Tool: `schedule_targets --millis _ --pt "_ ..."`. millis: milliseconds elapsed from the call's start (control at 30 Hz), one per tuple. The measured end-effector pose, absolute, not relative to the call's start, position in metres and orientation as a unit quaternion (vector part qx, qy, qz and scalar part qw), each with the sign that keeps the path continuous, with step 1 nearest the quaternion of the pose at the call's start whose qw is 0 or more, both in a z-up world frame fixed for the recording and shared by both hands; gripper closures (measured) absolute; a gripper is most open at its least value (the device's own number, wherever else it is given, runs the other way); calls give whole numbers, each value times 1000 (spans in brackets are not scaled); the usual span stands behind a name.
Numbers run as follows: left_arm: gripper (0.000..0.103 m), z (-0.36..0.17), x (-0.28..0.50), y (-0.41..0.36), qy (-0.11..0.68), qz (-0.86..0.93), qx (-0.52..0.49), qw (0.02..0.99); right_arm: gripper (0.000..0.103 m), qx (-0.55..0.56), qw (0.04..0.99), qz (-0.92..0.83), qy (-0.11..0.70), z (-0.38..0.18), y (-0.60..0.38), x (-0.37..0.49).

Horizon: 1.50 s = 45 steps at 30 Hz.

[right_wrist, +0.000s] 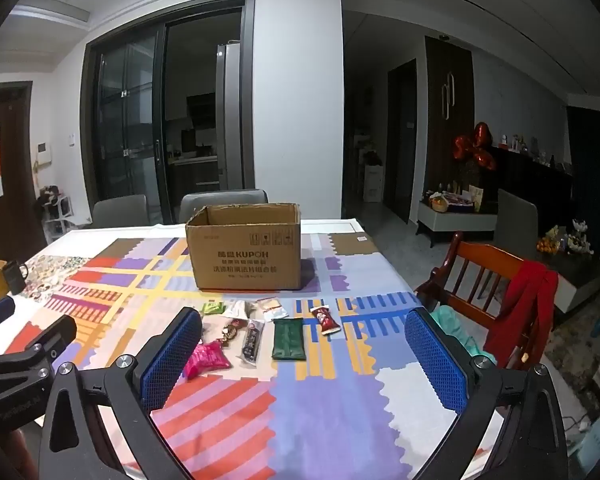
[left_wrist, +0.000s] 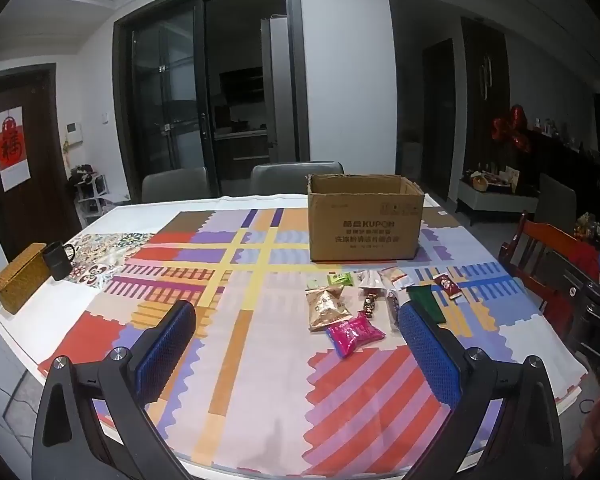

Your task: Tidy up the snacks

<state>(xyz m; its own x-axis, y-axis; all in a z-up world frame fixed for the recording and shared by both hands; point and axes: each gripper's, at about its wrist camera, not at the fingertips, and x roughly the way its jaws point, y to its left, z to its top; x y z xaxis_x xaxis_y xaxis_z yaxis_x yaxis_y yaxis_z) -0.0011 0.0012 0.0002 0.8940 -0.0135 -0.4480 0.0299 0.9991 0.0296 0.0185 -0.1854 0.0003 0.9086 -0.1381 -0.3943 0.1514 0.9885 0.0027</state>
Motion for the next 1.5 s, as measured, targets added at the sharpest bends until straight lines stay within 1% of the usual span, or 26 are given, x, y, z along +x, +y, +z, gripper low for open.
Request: schedule_targets --millis 67,100,233,667,1133,1500 --pt "0 1 -4 3 228 -11 16 973 0 15 976 -74 203 1 -185 18" --pt "0 0 3 0 247 -10 27 968 0 15 976 -74 203 1 -185 18" --pt "0 8 0 -3 242 -11 29 970 0 17 977 -73 202 1 -186 18" --pt "0 5 -1 -2 232 -14 25 972 0 15 977 -76 197 -1 -186 16" --pt "0 9 -3 -4 226 -13 30 974 0 15 977 -77 196 14 -187 14" --pt "0 7 -3 -5 227 -12 34 973 0 17 978 -77 195 10 -187 13"
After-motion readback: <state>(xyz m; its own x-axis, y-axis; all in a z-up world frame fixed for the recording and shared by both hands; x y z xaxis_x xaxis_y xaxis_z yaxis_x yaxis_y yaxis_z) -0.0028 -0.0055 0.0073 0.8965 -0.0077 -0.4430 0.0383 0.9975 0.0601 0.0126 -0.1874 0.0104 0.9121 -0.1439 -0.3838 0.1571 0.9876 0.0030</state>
